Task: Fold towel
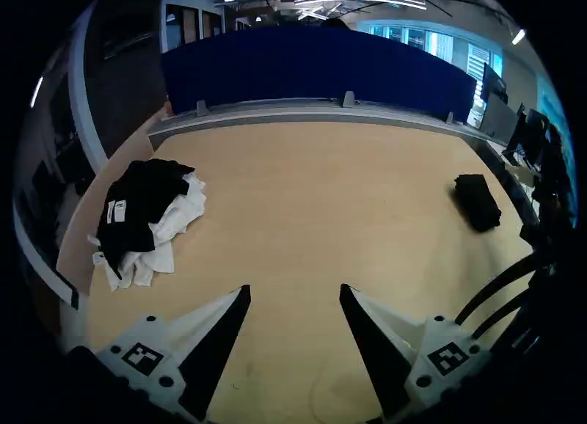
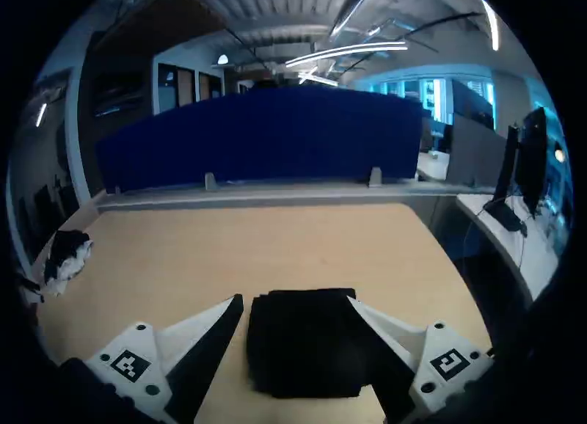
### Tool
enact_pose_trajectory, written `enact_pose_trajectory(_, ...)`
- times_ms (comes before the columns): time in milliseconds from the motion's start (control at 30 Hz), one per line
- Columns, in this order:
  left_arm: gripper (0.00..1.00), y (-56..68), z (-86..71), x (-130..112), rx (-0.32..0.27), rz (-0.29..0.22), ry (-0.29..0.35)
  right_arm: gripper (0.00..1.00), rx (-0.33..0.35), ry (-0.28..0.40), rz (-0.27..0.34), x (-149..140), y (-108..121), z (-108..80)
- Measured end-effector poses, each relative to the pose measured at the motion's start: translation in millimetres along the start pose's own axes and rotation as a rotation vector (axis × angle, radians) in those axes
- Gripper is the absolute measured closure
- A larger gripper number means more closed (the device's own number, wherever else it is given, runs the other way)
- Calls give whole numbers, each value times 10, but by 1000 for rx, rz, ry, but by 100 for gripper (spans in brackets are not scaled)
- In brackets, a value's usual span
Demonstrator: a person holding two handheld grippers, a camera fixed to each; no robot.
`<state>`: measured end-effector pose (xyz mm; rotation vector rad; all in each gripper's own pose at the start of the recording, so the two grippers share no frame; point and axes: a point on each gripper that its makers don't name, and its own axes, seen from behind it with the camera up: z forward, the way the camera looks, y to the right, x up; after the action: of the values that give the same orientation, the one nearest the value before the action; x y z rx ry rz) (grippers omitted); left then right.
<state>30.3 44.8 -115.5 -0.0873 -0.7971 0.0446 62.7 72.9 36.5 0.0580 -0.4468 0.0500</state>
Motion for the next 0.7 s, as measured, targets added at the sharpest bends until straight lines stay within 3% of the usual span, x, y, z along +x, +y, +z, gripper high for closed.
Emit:
enact_pose_trajectory(167,10,16,-12,46,-10,6,18,0,-17,145,39,302,-68,-269)
enact_pose_trajectory(300,10,24,-18,76,-15,6,30,0,-35,211,40,432,-103,-446)
enact_pose_trajectory(567,10,19,-14,178,-25,-23,77,0,-54,254,-24,523,-226,-672)
enact_pose_trajectory(700,10,24,-25,377,-45,-35,161,0,-39,247,-34,487,-333,-734)
